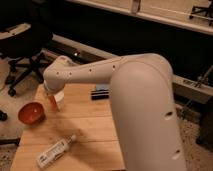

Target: Place the pepper in the ceramic cup

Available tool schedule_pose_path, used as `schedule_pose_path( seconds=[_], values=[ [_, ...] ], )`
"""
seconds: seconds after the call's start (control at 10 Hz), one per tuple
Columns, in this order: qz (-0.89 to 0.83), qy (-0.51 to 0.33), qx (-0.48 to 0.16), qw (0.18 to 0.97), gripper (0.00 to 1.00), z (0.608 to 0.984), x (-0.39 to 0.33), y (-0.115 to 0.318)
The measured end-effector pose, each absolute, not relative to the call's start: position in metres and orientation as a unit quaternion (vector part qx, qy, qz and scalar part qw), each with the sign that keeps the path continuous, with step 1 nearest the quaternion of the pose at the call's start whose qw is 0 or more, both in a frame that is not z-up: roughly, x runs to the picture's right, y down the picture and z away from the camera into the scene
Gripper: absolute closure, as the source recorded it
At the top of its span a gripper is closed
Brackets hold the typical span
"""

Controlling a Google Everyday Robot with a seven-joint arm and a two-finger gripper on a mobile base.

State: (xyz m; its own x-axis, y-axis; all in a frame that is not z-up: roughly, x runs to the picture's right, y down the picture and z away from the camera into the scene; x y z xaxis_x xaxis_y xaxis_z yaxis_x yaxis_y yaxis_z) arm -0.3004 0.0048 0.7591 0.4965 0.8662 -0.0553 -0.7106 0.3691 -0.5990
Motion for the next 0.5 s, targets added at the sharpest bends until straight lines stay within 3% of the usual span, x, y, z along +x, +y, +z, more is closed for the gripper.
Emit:
schedule_pose_path(
  seconds=[0.5],
  values=[
    [0.465,-0.247,-0.247,0.814,0.56,0.732,-0.317,-0.052]
  ],
)
